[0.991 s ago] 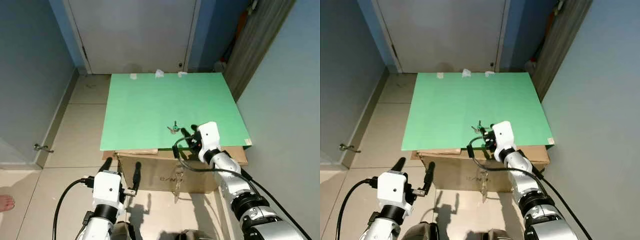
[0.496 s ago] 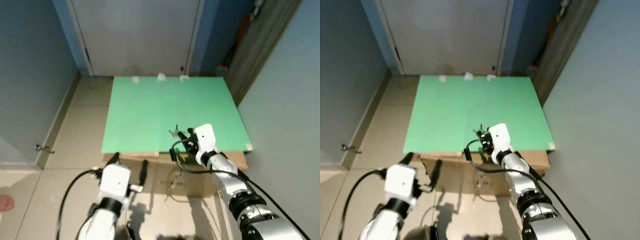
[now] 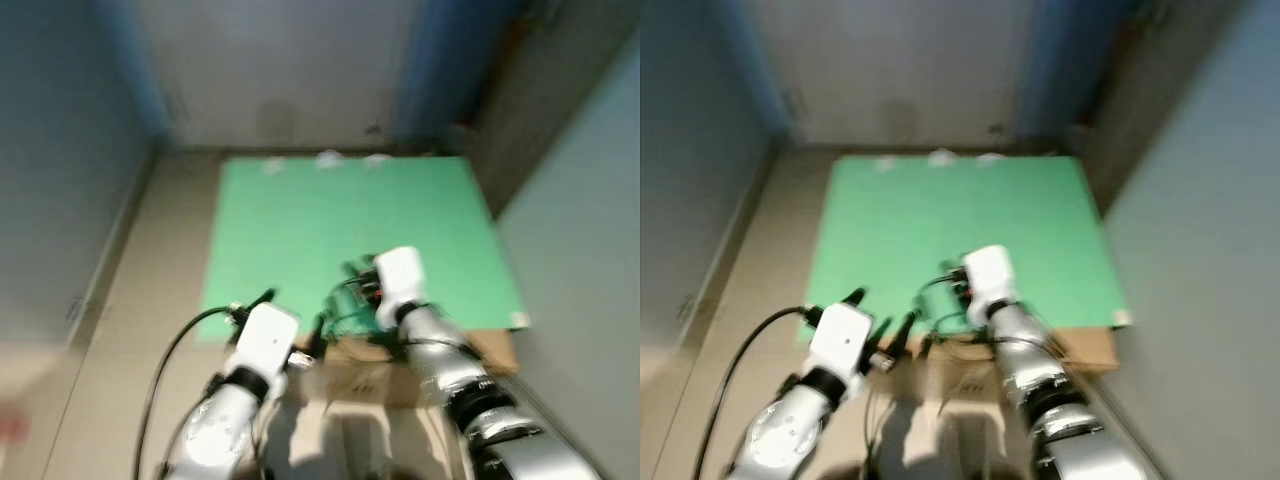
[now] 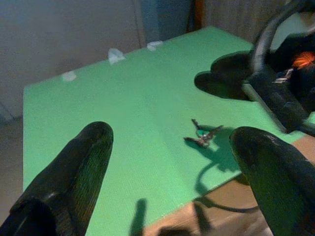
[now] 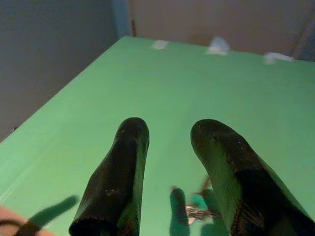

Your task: Hang keys on a hook

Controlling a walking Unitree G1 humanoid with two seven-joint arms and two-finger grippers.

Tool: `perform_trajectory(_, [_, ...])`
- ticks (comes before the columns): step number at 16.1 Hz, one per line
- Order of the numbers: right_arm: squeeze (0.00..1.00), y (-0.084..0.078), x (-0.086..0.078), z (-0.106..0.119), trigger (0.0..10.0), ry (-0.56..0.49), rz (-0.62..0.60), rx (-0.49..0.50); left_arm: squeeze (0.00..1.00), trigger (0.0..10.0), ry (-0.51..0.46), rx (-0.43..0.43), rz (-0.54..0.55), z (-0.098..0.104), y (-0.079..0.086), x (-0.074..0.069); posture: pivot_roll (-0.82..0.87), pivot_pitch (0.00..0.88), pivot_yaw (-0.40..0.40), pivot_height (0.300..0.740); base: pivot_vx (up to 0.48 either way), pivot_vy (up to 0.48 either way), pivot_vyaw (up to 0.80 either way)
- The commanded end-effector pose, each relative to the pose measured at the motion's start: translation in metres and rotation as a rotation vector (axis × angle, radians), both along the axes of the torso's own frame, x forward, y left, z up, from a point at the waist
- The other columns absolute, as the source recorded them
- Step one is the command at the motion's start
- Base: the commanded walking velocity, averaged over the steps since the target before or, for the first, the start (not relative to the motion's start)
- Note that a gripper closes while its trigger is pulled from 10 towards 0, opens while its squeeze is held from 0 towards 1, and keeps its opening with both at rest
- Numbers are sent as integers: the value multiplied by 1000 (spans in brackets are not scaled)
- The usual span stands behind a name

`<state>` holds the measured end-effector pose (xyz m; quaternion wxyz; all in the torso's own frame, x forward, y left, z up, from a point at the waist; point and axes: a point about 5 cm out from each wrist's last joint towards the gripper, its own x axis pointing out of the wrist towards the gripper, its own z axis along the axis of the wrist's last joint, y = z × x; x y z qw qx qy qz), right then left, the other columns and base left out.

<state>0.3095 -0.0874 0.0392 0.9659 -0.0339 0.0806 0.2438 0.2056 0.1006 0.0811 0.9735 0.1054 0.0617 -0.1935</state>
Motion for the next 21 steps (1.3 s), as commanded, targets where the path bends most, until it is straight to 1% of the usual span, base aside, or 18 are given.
perform_trajectory(1, [0, -14, -1, -6, 10000, 19, -36, -34, 0, 10000, -18, 2, -27, 8, -11, 3, -4, 157, -6, 740, 0, 0, 0])
perform_trajectory(2, [0, -12, -1, -6, 10000, 22, -33, -40, 0, 10000, -19, 1, -28, 10, -12, 4, -5, 163, -1, 740, 0, 0, 0])
perform_trajectory(5, [0, -9, 3, -7, 10000, 59, -55, -47, 0, 10000, -12, -8, -23, 9, -13, 1, 1, 170, 1, 740, 0, 0, 0])
perform_trajectory(8, [0, -7, 11, 0, 10000, 58, -66, -60, 0, 10000, 20, -5, -3, 4, -7, -1, 4, 162, 2, 740, 0, 0, 0])
perform_trajectory(10, [0, -4, 14, 2, 10000, 73, -80, -60, 0, 10000, 27, 5, -4, 4, -3, -3, 12, 183, 9, 740, 0, 0, 0])
perform_trajectory(12, [0, 1, 14, 0, 10000, 104, -104, -31, 0, 10000, 38, 18, 8, 8, 2, -12, 67, 234, 16, 740, 0, 0, 0])
perform_trajectory(13, [0, 2, 12, -3, 10000, 124, -106, -24, 0, 10000, 44, 19, 20, 9, 5, -19, 88, 255, 16, 740, 0, 0, 0])
perform_trajectory(16, [0, 8, 6, -11, 10000, 169, -102, -36, 0, 10000, 84, 10, 66, 12, 11, -47, 148, 326, 11, 740, 0, 0, 0])
perform_trajectory(17, [0, 9, 6, -12, 10000, 171, -101, -37, 0, 10000, 90, 13, 71, 13, 11, -51, 163, 347, 8, 740, 0, 0, 0])
perform_trajectory(18, [0, 13, 6, -12, 10000, 186, -107, -31, 0, 10000, 122, 14, 95, 14, 12, -65, 196, 388, 11, 740, 0, 0, 0])
perform_trajectory(19, [0, 15, 7, -11, 10000, 190, -111, -25, 0, 10000, 137, 17, 101, 15, 13, -72, 204, 398, 14, 740, 0, 0, 0])
perform_trajectory(21, [0, 17, 7, -11, 10000, 198, -121, -19, 0, 10000, 153, 17, 105, 16, 12, -78, 215, 409, 16, 740, 0, 0, 0])
